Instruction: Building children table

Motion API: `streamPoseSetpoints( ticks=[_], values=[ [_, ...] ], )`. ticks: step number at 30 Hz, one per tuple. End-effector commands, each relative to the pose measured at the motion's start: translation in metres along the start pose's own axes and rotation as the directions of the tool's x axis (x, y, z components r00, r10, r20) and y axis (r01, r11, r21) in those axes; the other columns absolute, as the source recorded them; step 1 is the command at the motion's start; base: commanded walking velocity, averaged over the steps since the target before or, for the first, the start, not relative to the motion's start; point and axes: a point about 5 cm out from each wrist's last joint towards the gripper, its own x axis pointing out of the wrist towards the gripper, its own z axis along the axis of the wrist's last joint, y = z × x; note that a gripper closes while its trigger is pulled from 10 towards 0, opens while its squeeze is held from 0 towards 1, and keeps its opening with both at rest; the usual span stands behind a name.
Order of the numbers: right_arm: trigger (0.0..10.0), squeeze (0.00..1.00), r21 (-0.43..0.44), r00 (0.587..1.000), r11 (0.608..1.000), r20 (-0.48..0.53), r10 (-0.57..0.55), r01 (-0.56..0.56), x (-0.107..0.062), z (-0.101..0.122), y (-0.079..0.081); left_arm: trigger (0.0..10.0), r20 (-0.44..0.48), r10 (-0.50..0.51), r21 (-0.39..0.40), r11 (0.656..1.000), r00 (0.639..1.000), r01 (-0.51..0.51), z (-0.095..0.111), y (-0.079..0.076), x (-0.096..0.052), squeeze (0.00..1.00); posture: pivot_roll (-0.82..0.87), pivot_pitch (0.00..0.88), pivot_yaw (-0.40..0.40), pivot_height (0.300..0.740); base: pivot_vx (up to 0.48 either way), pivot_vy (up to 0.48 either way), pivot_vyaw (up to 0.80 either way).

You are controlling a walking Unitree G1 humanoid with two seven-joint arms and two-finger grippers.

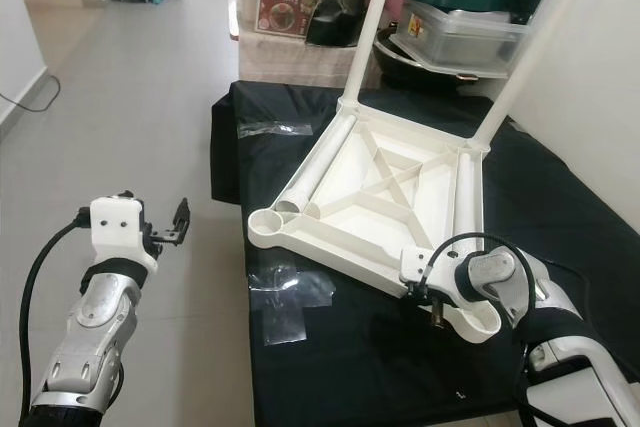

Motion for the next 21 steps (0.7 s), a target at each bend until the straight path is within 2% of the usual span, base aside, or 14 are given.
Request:
streamPoseSetpoints(
  ticks=[1, 5, 6, 8, 9, 11, 13, 16, 18, 21],
  values=[
    [10.0, 0.00, -0.041, 0.979, 0.999, -0.203, 0.010, -0.018, -0.001, -0.032, 0.014, 10.0, 0.000, -0.018, 0.004, 1.000, 1.000, 0.018, 0.000, -0.003, 0.001, 0.00, -0.04, 0.000, -0.106, 0.740, 0.000, 0.000, 0.00],
    [10.0, 0.00, -0.021, 0.977, 1.000, -0.213, 0.005, -0.010, -0.002, -0.034, 0.013, 10.0, 0.000, -0.017, 0.005, 1.000, 1.000, 0.017, 0.000, -0.002, 0.001, 0.00, -0.03, 0.000, -0.110, 0.740, 0.000, 0.000, 0.00],
    [10.0, 1.00, 0.016, 0.984, 0.999, -0.173, -0.036, 0.039, -0.003, -0.026, 0.005, 10.0, 0.002, -0.013, 0.006, 1.000, 1.000, 0.013, 0.000, -0.001, 0.000, 0.00, -0.03, 0.000, -0.111, 0.740, 0.000, 0.000, 0.00],
    [10.0, 1.00, 0.022, 0.989, 0.998, -0.136, -0.063, 0.067, -0.003, -0.019, -0.001, 10.0, 0.003, -0.011, 0.006, 1.000, 1.000, 0.011, 0.000, -0.001, 0.000, 0.00, -0.03, 0.000, -0.112, 0.740, 0.000, 0.000, 0.00],
    [10.0, 1.00, 0.024, 0.993, 0.995, -0.065, -0.093, 0.095, -0.005, -0.005, -0.010, 10.0, 0.005, -0.009, 0.006, 1.000, 1.000, 0.009, 0.001, 0.000, 0.000, 0.00, -0.02, 0.000, -0.113, 0.740, 0.000, 0.000, 0.00],
    [10.0, 1.00, 0.022, 0.994, 0.995, -0.042, -0.099, 0.100, -0.005, -0.001, -0.013, 10.0, 0.006, -0.009, 0.006, 1.000, 1.000, 0.009, 0.001, 0.000, 0.000, 0.00, -0.02, 0.000, -0.113, 0.740, 0.000, 0.000, 0.00],
    [10.0, 1.00, 0.023, 0.993, 0.995, 0.059, -0.101, 0.099, -0.008, 0.018, -0.021, 10.0, 0.010, -0.009, 0.004, 1.000, 1.000, 0.009, 0.002, 0.001, -0.001, 0.00, -0.02, 0.000, -0.113, 0.740, 0.000, 0.000, 0.00],
    [10.0, 1.00, 0.010, 0.988, 0.995, 0.120, -0.102, 0.102, -0.011, 0.030, -0.026, 10.0, 0.012, -0.009, 0.003, 1.000, 1.000, 0.009, 0.002, 0.001, -0.001, 0.00, -0.02, 0.000, -0.113, 0.740, 0.000, 0.000, 0.00],
    [10.0, 1.00, -0.024, 0.953, 0.989, 0.274, -0.131, 0.143, -0.024, 0.064, -0.040, 10.0, 0.015, -0.012, 0.003, 1.000, 1.000, 0.012, 0.002, 0.002, -0.001, 0.00, -0.02, 0.000, -0.113, 0.740, 0.000, 0.000, 0.00],
    [10.0, 1.00, -0.033, 0.933, 0.985, 0.329, -0.148, 0.167, -0.031, 0.076, -0.044, 10.0, 0.015, -0.014, 0.002, 1.000, 1.000, 0.014, 0.002, 0.002, -0.001, 0.00, -0.01, 0.000, -0.112, 0.740, 0.000, 0.000, 0.00]
  ],
)
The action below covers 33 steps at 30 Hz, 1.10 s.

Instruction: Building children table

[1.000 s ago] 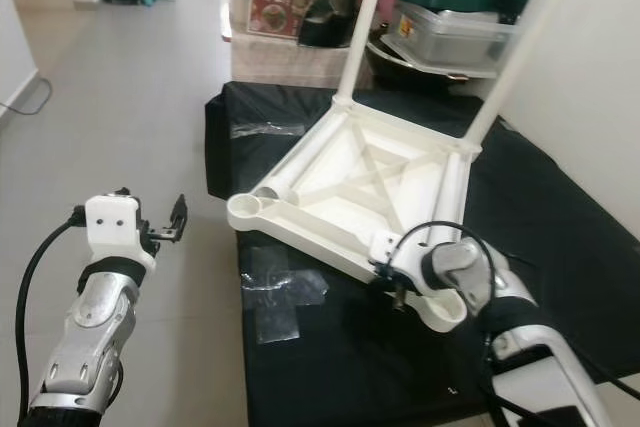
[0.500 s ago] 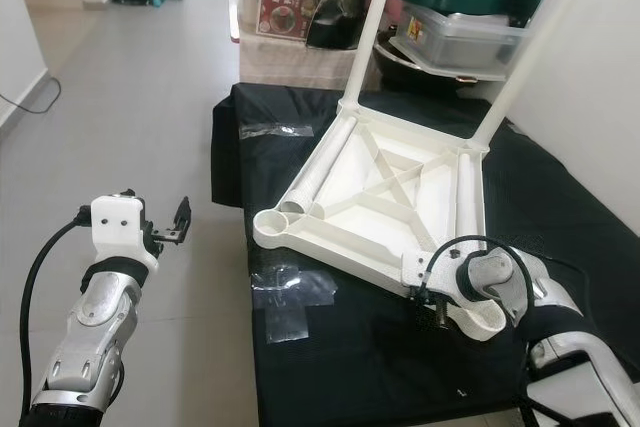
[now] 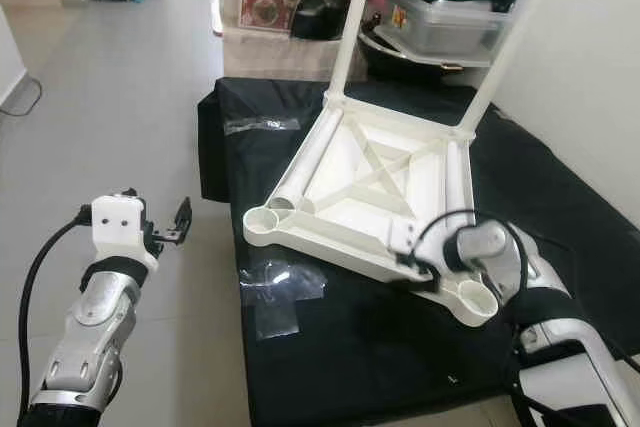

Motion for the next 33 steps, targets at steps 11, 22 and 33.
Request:
streamPoseSetpoints(
  ticks=[11, 22, 33],
  values=[
    [10.0, 1.00, 0.177, 0.939, 0.976, 0.298, -0.172, 0.123, 0.013, 0.045, -0.011, 10.0, 0.013, -0.012, -0.010, 1.000, 1.000, 0.013, 0.002, -0.002, -0.001, 0.00, -0.02, 0.000, -0.109, 0.740, 0.000, 0.000, 0.00],
    [10.0, 0.00, 0.501, 0.942, 0.865, 0.300, -0.153, -0.019, 0.092, 0.056, 0.039, 10.0, 0.010, -0.013, -0.013, 1.000, 1.000, 0.014, 0.001, -0.002, 0.000, 0.00, -0.01, 0.000, -0.113, 0.740, 0.000, 0.000, 0.00],
    [7.8, 0.00, 0.561, 0.984, 0.826, 0.114, -0.140, 0.052, 0.103, 0.036, 0.042, 10.0, 0.010, -0.010, -0.013, 1.000, 1.000, 0.010, 0.000, -0.001, 0.000, 0.00, 0.00, 0.000, -0.122, 0.740, 0.000, 0.000, 0.00]
  ],
)
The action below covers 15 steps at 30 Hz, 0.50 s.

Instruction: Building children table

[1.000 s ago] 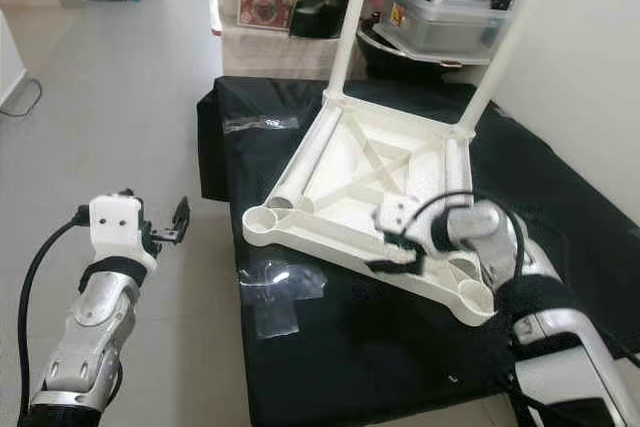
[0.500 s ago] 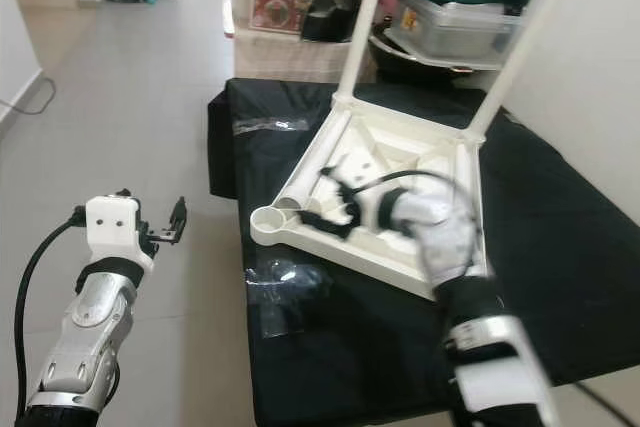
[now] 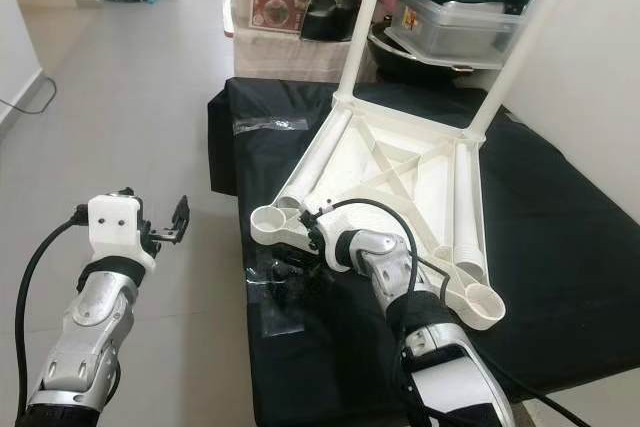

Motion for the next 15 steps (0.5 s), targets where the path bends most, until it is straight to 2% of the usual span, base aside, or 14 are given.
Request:
streamPoseSetpoints(
  ticks=[1, 5, 6, 9, 10, 15],
  values=[
    [7.1, 0.00, 0.006, 0.998, 0.999, -0.059, -0.038, 0.038, -0.004, -0.007, -0.007, 10.0, 0.000, -0.005, -0.008, 1.000, 1.000, 0.005, -0.001, -0.002, 0.000, 0.00, 0.00, 0.000, -0.123, 0.740, 0.000, 0.000, 0.00],
    [7.1, 0.00, 0.009, 0.995, 0.998, -0.077, -0.057, 0.057, -0.005, -0.009, -0.010, 10.0, 0.000, -0.005, -0.008, 1.000, 1.000, 0.005, -0.001, -0.002, 0.000, 0.00, 0.00, 0.000, -0.123, 0.740, 0.000, 0.000, 0.00],
    [1.7, 0.00, 0.003, 0.994, 0.999, -0.096, -0.051, 0.052, -0.006, -0.011, -0.012, 10.0, 0.001, -0.005, -0.009, 1.000, 1.000, 0.005, -0.001, -0.003, 0.000, 0.00, 0.00, 0.000, -0.127, 0.740, 0.000, 0.000, 0.00],
    [1.7, 0.00, -0.013, 0.991, 1.000, -0.134, -0.014, 0.012, -0.006, -0.016, -0.010, 10.0, 0.002, -0.005, -0.011, 1.000, 1.000, 0.005, -0.001, -0.004, 0.000, 0.00, 0.00, 0.000, -0.127, 0.740, 0.000, 0.000, 0.00],
    [0.0, 0.00, -0.035, 0.988, 0.999, -0.154, 0.018, -0.024, -0.005, -0.019, -0.007, 10.0, 0.002, -0.006, -0.012, 1.000, 1.000, 0.006, -0.001, -0.004, 0.000, 0.00, 0.00, 0.000, -0.127, 0.740, 0.000, 0.000, 0.00],
    [0.0, 0.00, -0.065, 0.970, 0.992, -0.224, 0.092, -0.109, -0.004, -0.026, -0.001, 10.0, 0.002, -0.010, -0.014, 1.000, 1.000, 0.010, -0.002, -0.006, -0.001, 0.00, 0.00, 0.000, -0.133, 0.740, 0.000, 0.000, 0.00]
  ],
)
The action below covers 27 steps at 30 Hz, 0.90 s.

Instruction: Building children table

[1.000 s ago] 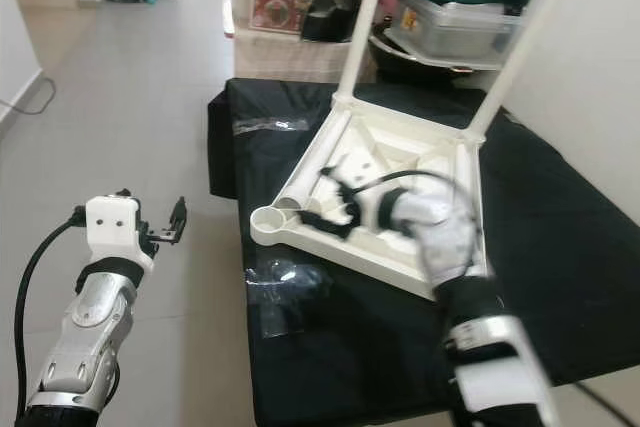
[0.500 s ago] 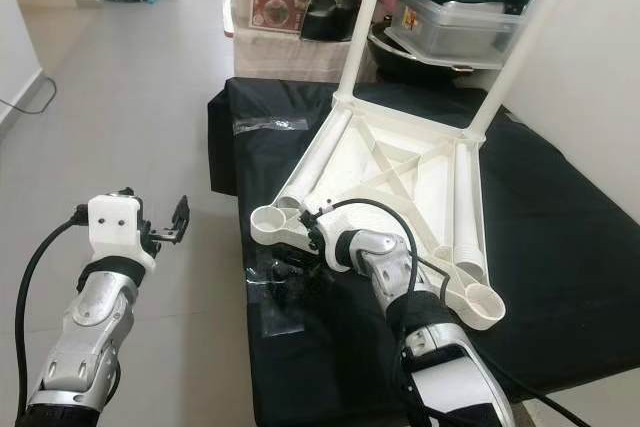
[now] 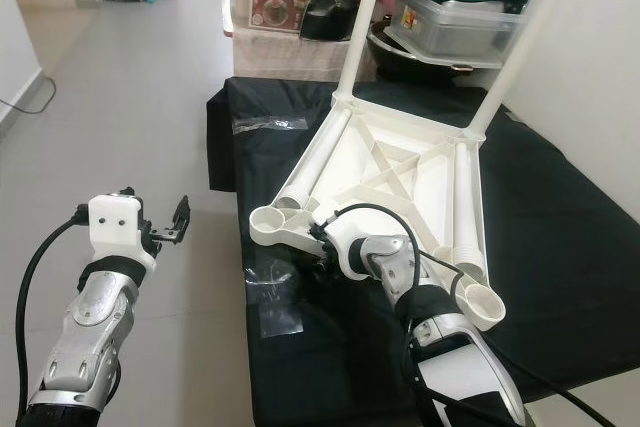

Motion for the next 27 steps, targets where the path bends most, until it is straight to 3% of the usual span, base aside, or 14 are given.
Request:
streamPoseSetpoints(
  ticks=[1, 8, 14, 15, 17, 19, 21, 22, 23, 24, 25, 27],
  values=[
    [0.0, 0.00, 0.006, 0.995, 0.997, -0.063, 0.071, -0.071, 0.005, -0.012, 0.008, 10.0, 0.001, -0.010, -0.007, 1.000, 1.000, 0.010, -0.002, -0.004, -0.001, 0.00, 0.00, 0.000, -0.136, 0.740, 0.000, 0.000, 0.00],
    [0.0, 0.00, 0.004, 0.993, 0.997, -0.081, 0.082, -0.081, 0.005, -0.011, 0.008, 10.0, 0.000, -0.009, -0.010, 1.000, 1.000, 0.009, -0.002, -0.005, -0.001, 0.00, 0.00, 0.000, -0.138, 0.740, 0.000, 0.000, 0.00],
    [0.0, 0.00, -0.057, 0.987, 0.993, -0.128, 0.096, -0.104, -0.011, -0.020, -0.004, 10.0, -0.002, -0.010, -0.012, 1.000, 1.000, 0.010, -0.003, -0.006, -0.002, 0.00, -0.01, 0.000, -0.137, 0.740, 0.000, 0.000, 0.00],
    [0.0, 0.00, -0.091, 0.984, 0.989, -0.151, 0.099, -0.114, -0.020, -0.025, -0.010, 10.0, -0.002, -0.011, -0.012, 1.000, 1.000, 0.011, -0.003, -0.006, -0.002, 0.00, -0.01, 0.000, -0.136, 0.740, 0.000, 0.000, 0.00],
    [0.0, 0.00, -0.091, 0.984, 0.989, -0.151, 0.099, -0.114, -0.020, -0.025, -0.010, 10.0, -0.002, -0.011, -0.012, 1.000, 1.000, 0.011, -0.003, -0.006, -0.002, 0.00, -0.01, 0.000, -0.136, 0.740, 0.000, 0.000, 0.00],
    [0.0, 0.00, -0.169, 0.961, 0.982, -0.274, 0.042, -0.091, -0.057, -0.046, -0.036, 10.0, -0.003, -0.012, -0.015, 1.000, 1.000, 0.012, -0.004, -0.007, -0.002, 0.00, -0.03, 0.000, -0.136, 0.740, 0.000, 0.000, 0.00],
    [0.0, 0.00, -0.169, 0.961, 0.982, -0.274, 0.042, -0.091, -0.057, -0.046, -0.036, 10.0, -0.003, -0.012, -0.015, 1.000, 1.000, 0.012, -0.004, -0.007, -0.002, 0.00, -0.03, 0.000, -0.136, 0.740, 0.000, 0.000, 0.00],
    [0.0, 0.00, -0.193, 0.944, 0.979, -0.330, -0.007, -0.061, -0.076, -0.054, -0.048, 10.0, -0.004, -0.012, -0.017, 1.000, 1.000, 0.012, -0.004, -0.008, -0.002, 0.00, -0.03, 0.000, -0.138, 0.740, 0.000, 0.000, 0.00],
    [0.0, 0.00, -0.193, 0.944, 0.979, -0.330, -0.007, -0.061, -0.076, -0.054, -0.048, 10.0, -0.004, -0.012, -0.017, 1.000, 1.000, 0.012, -0.004, -0.008, -0.002, 0.00, -0.03, 0.000, -0.138, 0.740, 0.000, 0.000, 0.00],
    [0.0, 0.00, -0.199, 0.921, 0.980, -0.378, -0.090, 0.014, -0.101, -0.061, -0.064, 10.0, -0.005, -0.011, -0.020, 1.000, 1.000, 0.011, -0.004, -0.008, -0.003, 0.00, -0.04, 0.000, -0.138, 0.740, 0.000, 0.000, 0.00],
    [0.0, 0.00, -0.199, 0.921, 0.980, -0.378, -0.090, 0.014, -0.101, -0.061, -0.064, 10.0, -0.005, -0.011, -0.020, 1.000, 1.000, 0.011, -0.004, -0.008, -0.003, 0.00, -0.04, 0.000, -0.138, 0.740, 0.000, 0.000, 0.00],
    [0.0, 0.00, -0.220, 0.866, 0.967, -0.451, -0.215, 0.126, -0.139, -0.073, -0.084, 10.0, -0.006, -0.009, -0.025, 1.000, 1.000, 0.009, -0.004, -0.009, -0.003, 0.00, -0.04, 0.000, -0.136, 0.740, 0.000, 0.000, 0.00]
  ],
)
